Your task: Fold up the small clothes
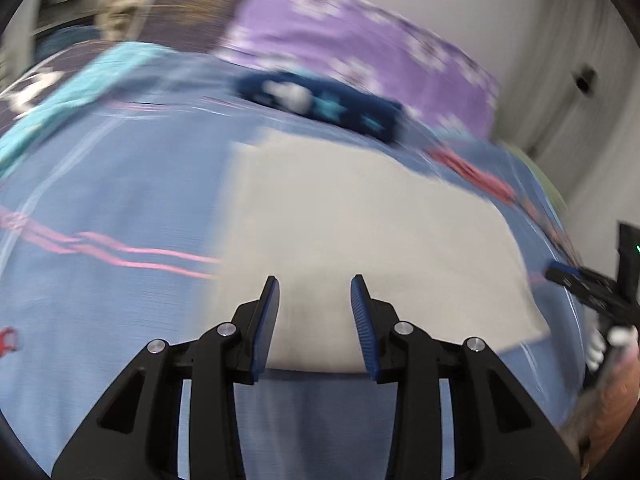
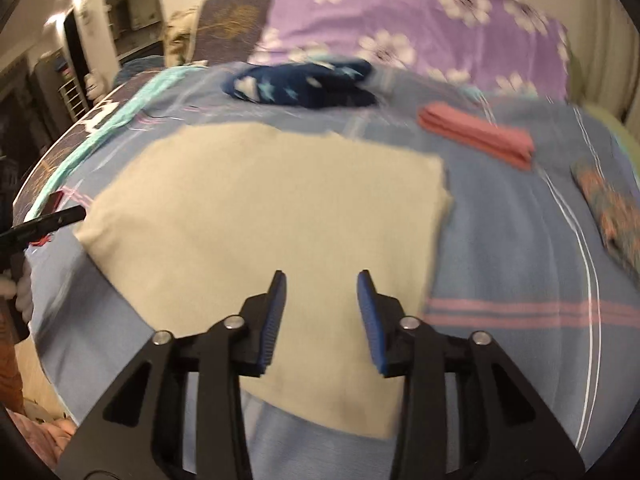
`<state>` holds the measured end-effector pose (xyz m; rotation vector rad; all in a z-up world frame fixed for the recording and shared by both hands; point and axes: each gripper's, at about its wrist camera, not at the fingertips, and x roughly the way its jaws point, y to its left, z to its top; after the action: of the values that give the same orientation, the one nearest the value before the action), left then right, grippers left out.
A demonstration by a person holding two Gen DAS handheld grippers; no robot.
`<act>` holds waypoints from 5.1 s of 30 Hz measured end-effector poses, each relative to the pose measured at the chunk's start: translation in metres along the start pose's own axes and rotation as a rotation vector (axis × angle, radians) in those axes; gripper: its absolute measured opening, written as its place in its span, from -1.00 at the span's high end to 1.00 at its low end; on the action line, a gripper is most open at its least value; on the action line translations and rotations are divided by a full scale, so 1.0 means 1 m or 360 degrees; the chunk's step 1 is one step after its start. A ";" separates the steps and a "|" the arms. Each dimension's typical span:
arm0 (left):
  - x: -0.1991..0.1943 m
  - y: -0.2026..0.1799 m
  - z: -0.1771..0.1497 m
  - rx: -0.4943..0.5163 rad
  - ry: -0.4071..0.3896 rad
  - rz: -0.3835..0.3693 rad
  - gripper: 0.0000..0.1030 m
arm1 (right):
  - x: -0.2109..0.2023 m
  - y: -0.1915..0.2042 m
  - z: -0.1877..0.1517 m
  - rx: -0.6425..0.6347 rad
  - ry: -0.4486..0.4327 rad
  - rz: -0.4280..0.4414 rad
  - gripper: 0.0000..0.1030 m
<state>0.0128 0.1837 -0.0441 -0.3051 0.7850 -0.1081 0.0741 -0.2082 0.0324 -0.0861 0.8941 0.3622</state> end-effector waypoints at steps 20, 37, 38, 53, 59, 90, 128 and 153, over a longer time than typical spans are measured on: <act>0.040 0.067 -0.005 0.0127 0.0209 -0.0400 0.17 | 0.094 0.188 0.078 -0.0425 0.0244 0.0174 0.02; 0.029 0.042 -0.020 0.0144 0.0175 -0.0726 -0.02 | 0.153 0.242 0.112 -0.0454 0.0326 0.0226 -0.01; 0.029 0.043 -0.021 0.0135 0.0175 -0.0733 -0.02 | 0.154 0.244 0.115 -0.0454 0.0323 0.0230 -0.01; 0.034 0.036 -0.021 0.0203 0.0303 -0.0714 0.37 | 0.216 0.309 0.178 -0.0484 0.0357 0.0115 -0.02; 0.033 0.031 -0.016 0.0227 0.0307 -0.0722 0.38 | 0.258 0.343 0.179 -0.0772 0.0354 -0.0218 0.51; 0.033 0.064 -0.032 0.0214 0.0397 -0.0635 0.86 | 0.260 0.279 0.222 -0.0413 0.0369 -0.0025 0.33; 0.004 0.062 -0.010 0.0330 0.0195 -0.0280 0.60 | 0.157 0.206 0.119 -0.0141 0.0017 0.0093 -0.03; 0.034 0.056 0.000 0.0235 0.0245 -0.0293 0.25 | 0.092 0.211 0.035 -0.0100 0.0075 0.0293 0.02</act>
<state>0.0358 0.2299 -0.0846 -0.2304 0.8954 -0.3648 0.0800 0.0225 -0.0011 -0.0702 0.9400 0.5618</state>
